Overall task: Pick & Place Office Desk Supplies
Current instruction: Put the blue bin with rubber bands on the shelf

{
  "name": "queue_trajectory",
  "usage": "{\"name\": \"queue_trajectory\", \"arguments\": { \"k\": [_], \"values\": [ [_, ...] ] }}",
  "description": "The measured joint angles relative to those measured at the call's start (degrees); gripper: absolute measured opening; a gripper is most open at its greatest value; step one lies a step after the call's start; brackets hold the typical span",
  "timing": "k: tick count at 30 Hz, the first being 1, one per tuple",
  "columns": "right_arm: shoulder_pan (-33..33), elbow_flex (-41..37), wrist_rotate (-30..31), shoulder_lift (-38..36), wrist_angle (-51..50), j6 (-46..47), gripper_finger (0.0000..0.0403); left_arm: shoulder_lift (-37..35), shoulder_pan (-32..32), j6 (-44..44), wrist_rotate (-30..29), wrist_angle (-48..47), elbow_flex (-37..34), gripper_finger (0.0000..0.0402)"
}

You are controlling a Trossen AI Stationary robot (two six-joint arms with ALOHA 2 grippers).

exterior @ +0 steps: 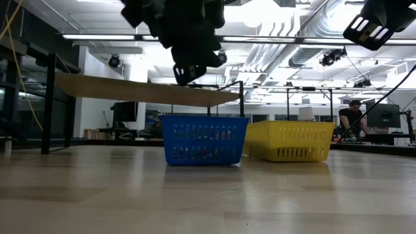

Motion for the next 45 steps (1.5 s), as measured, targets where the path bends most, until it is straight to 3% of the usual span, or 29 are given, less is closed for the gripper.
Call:
{"name": "queue_trajectory", "arguments": {
  "k": [3,7,10,13,20,30,39,45],
  "values": [
    [0.0,0.0,0.0,0.0,0.6,0.0,0.0119,0.0,-0.2,3.4,-2.6,-9.6,5.0,0.0104],
    [0.0,0.0,0.0,0.0,1.7,0.0,0.0119,-0.1,-2.5,7.9,-13.0,-21.7,12.8,0.0104],
    [0.0,0.0,0.0,0.0,2.5,0.0,0.0119,-0.1,-5.3,8.5,-21.5,-24.5,14.4,0.0104],
    [0.0,0.0,0.0,0.0,2.6,0.0,0.0119,0.2,-7.8,6.9,-25.5,-25.1,14.4,0.0104],
    [0.0,0.0,0.0,0.0,2.7,0.0,0.0119,4.3,-11.8,0.4,-27.3,-25.9,14.4,0.0104],
    [0.0,0.0,0.0,0.0,3.2,0.0,0.0119,7.3,-12.7,-1.0,-26.5,-26.6,14.5,0.0104],
    [0.0,0.0,0.0,0.0,4.3,0.0,0.0119,13.4,-12.8,-1.2,-28.3,-33.6,22.0,0.0104],
    [0.0,0.0,0.0,0.0,5.5,0.0,0.0119,15.4,-12.9,-1.7,-30.1,-34.3,23.0,0.0104]
  ]
}}
